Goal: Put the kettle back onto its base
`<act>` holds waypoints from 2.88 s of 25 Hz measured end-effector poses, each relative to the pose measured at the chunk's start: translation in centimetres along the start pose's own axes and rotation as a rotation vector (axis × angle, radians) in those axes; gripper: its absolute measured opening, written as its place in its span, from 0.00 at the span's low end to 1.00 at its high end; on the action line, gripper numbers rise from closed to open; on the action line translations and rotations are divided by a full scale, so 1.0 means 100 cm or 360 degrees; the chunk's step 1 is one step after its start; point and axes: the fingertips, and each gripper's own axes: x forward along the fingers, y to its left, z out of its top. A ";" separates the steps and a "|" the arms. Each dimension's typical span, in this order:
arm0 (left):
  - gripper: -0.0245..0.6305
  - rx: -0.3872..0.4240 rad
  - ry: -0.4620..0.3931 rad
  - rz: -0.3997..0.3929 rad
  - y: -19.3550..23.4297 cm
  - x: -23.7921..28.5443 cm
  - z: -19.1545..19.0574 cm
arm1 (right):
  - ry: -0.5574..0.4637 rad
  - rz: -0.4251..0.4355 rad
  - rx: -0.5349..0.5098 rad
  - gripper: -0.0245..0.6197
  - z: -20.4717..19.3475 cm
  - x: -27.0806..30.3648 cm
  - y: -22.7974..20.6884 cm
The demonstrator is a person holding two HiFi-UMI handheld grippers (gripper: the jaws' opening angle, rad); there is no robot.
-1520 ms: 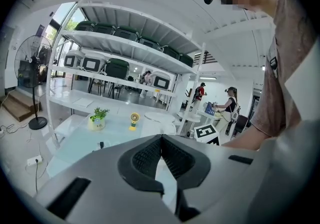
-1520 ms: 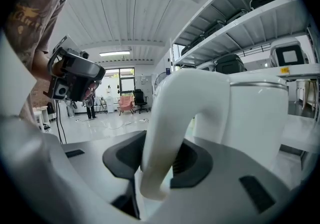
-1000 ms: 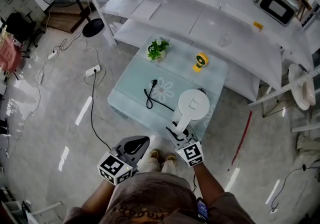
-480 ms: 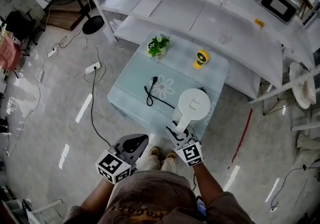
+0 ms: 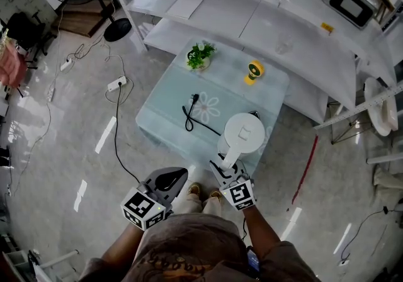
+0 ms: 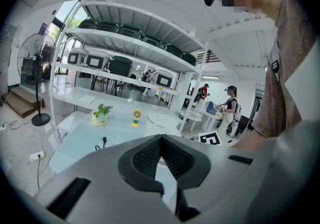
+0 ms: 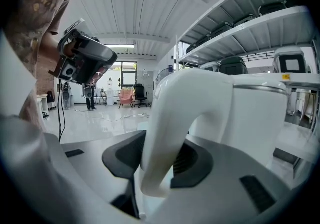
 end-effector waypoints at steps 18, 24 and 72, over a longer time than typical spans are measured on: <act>0.07 0.0004 -0.0009 -0.0080 -0.020 -0.007 -0.005 | 0.0112 0.0001 -0.0102 0.28 -0.019 -0.008 0.010; 0.07 0.0016 0.0003 -0.0129 -0.029 -0.006 -0.007 | 0.0232 0.0004 -0.0164 0.33 -0.033 -0.013 0.012; 0.07 0.0268 -0.0322 -0.0385 -0.072 0.045 0.079 | -0.0256 -0.1071 0.0304 0.11 0.112 -0.265 -0.035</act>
